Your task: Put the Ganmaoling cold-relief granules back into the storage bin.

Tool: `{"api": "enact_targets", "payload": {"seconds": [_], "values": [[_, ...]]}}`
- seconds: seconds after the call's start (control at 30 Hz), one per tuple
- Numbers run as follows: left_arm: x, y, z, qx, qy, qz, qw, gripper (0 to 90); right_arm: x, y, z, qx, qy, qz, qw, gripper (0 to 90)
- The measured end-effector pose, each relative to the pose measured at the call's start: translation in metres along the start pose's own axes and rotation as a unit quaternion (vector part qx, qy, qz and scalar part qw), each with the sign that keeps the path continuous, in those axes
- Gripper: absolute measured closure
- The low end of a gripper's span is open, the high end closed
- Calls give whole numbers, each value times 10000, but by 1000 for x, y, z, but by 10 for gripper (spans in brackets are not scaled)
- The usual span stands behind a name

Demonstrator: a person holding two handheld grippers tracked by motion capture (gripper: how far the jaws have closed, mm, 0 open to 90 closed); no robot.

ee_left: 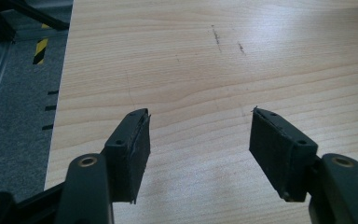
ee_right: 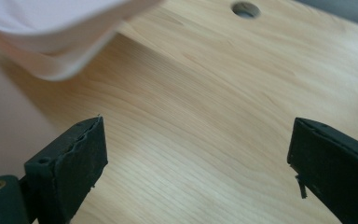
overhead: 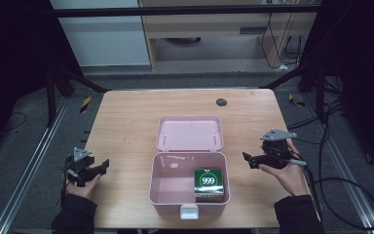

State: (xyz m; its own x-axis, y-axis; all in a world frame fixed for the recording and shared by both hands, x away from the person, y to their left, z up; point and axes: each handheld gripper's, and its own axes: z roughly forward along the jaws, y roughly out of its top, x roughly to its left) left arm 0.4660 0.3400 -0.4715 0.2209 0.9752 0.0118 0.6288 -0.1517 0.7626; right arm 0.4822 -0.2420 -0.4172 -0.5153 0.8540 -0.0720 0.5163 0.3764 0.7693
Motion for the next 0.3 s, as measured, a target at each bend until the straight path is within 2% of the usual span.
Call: {"api": "enact_targets", "payload": {"seconds": [0.13,0.3], "values": [[0,-1,1,17,16,5,10000,368,-9,-16,11,62,-266,263,9993,51],[0,-2,5,74,34,53,10000,327,-22,-33,20,39,-666,589,9960,49]]}}
